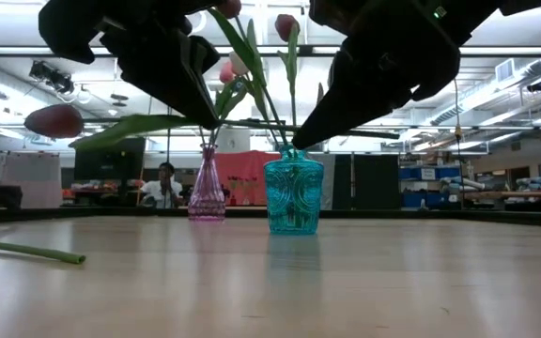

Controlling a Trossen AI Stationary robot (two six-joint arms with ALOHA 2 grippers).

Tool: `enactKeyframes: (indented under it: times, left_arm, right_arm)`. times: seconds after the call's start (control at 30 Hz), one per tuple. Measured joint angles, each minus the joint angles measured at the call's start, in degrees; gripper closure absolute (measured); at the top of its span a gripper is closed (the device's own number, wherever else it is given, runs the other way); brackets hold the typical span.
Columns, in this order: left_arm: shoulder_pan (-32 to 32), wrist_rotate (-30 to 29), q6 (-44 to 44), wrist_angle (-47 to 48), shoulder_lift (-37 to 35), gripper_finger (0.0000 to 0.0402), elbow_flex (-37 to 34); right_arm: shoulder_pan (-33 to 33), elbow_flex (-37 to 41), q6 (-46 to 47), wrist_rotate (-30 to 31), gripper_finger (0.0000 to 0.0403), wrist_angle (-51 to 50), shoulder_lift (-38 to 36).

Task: Sort flowers into vase by color
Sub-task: Put the red flower into the blue vase

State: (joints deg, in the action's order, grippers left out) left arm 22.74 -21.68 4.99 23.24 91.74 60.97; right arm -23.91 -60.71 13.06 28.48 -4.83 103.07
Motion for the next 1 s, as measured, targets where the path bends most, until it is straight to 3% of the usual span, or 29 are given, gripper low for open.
enactKeyframes:
  times: [0.23,0.37,0.5,0.63,1.0]
  left_arm:
    - [1.13,-0.65,0.74,-3.81,-0.09,0.0304,0.0]
    - [2.7,1.46,0.0,-11.42,-0.8,0.027,-2.82]
    - [4.08,6.0,3.5,-23.24,-0.83,0.0267,-9.74]
    - [4.42,6.48,7.43,-33.22,-1.02,0.0269,-16.58]
    - [3.82,8.07,7.02,-63.36,-1.99,0.027,-28.46]
  right_arm:
    - [0.27,0.0,7.86,0.23,0.0393,-2.83,0.0]
    - [0.0,0.0,12.41,5.91,0.0394,-4.09,-0.1]
    - [-0.5,0.0,12.74,11.09,0.0394,-2.6,-0.22]
    - [-0.6,0.0,11.86,15.05,0.0394,2.8,-0.22]
    - [-1.74,0.0,-4.65,21.59,0.0393,25.8,-0.26]
